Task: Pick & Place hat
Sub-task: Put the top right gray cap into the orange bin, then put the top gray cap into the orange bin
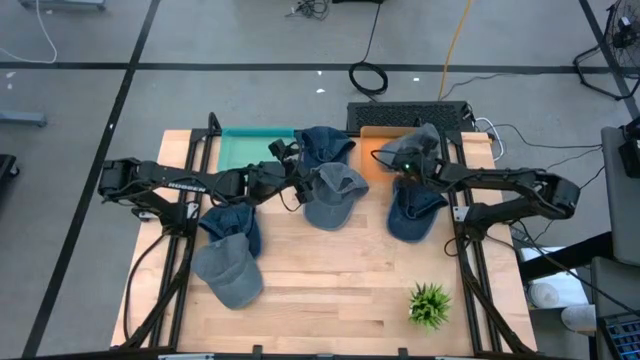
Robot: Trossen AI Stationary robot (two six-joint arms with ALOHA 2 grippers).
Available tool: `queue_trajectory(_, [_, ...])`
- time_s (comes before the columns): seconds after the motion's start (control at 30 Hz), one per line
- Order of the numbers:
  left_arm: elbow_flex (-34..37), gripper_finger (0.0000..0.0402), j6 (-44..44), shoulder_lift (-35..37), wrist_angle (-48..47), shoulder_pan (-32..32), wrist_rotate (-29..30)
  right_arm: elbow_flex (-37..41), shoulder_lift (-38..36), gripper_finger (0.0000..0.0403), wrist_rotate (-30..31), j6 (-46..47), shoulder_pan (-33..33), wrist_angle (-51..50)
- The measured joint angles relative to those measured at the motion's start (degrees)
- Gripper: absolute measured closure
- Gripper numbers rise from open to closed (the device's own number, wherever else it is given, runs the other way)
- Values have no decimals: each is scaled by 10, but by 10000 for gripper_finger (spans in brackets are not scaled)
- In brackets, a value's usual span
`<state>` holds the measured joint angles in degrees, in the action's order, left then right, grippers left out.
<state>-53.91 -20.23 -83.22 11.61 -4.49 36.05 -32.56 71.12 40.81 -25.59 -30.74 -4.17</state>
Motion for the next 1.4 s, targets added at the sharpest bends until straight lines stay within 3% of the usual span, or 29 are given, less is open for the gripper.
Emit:
queue_trajectory(0.2, [0,78,0,0,-2,0,0,0,0,403,-81,13,-13,-12])
queue_trajectory(0.43, [0,78,0,0,-3,0,0,0,-1,403,-93,10,-14,-8])
queue_trajectory(0.6, [0,78,0,0,-3,0,0,0,-14,402,12,-10,4,6])
queue_trajectory(0.67, [0,78,1,0,-3,0,0,0,-28,395,24,-25,14,5])
queue_trajectory(0.87, [0,78,10,0,-2,0,-1,-1,-79,325,14,0,48,21])
queue_trajectory(1.2, [0,78,9,0,-9,0,-52,-1,-128,221,8,98,137,180])
queue_trajectory(1.4, [0,64,28,19,-68,-2,-59,-1,-127,158,-73,121,189,217])
